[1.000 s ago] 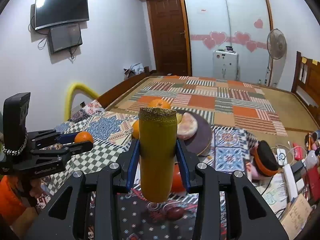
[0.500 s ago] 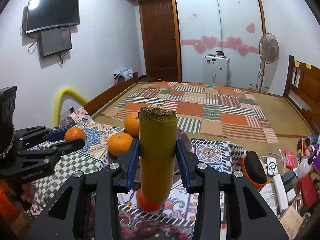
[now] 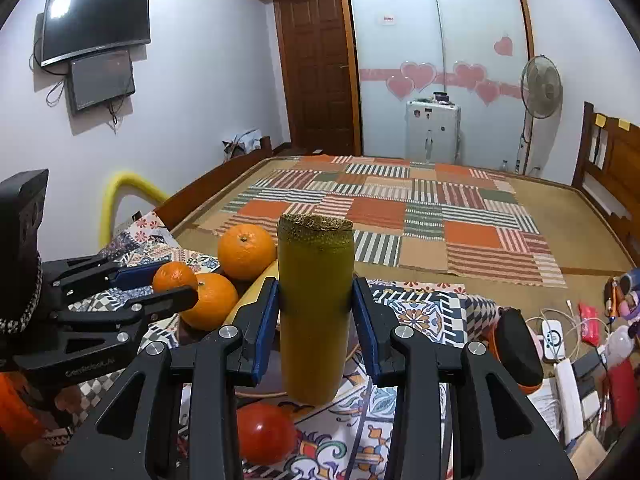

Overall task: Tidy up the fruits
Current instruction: 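Carry the mandarin to the plate with the left tool while the right tool lifts the bamboo shoot, then lower the bamboo shoot onto the plate and open the right tool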

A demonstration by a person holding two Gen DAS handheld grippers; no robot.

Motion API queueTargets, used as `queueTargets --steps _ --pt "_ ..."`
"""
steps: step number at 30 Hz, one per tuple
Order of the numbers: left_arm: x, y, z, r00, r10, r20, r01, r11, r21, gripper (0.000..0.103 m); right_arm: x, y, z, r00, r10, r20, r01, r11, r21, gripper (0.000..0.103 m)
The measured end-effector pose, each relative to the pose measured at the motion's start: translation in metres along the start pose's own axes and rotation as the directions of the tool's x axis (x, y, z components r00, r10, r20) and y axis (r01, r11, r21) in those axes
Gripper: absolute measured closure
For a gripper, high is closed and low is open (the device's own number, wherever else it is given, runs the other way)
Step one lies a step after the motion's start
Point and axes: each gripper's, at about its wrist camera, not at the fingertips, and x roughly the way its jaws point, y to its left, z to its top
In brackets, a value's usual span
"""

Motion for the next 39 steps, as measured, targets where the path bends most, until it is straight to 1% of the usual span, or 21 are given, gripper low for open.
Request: queueTargets --steps 5,14,21,29,36,39 --pt "0.015 0.006 0.003 1.0 -0.004 -0.017 0.004 1.0 -0.023 0.066 0.009 -0.001 -0.001 0.999 0.03 -0.026 -0.03 1.0 0.002 0.069" --pt "0.035 0.005 0.011 0.999 0.018 -0.036 -0.018 1.0 -0.005 0.066 0.017 0.006 0.005 0.999 0.033 -0.041 -0.033 0.999 -0.017 0.069" --pt "0.045 0.004 0.018 0.998 0.039 -0.046 -0.039 0.999 0.008 0.066 0.037 -0.006 0.011 0.994 0.063 -0.085 -0.06 0.997 0.04 0.069" --pt "0.054 0.008 0.017 0.998 0.039 -0.047 -0.04 0.999 -0.006 0.066 0.046 -0.004 0.01 0.994 0.038 -0.1 -0.034 0.999 0.04 0.069" --pt "0.057 0.006 0.016 0.998 0.041 -0.051 -0.041 0.999 -0.002 0.066 0.062 -0.009 0.011 0.987 0.036 -0.154 -0.026 0.997 0.068 0.069" --pt "0.059 0.007 0.016 0.998 0.027 -0.057 -0.027 1.0 -0.008 0.066 0.071 -0.005 0.01 0.984 0.009 -0.178 0.001 0.998 0.058 0.069"
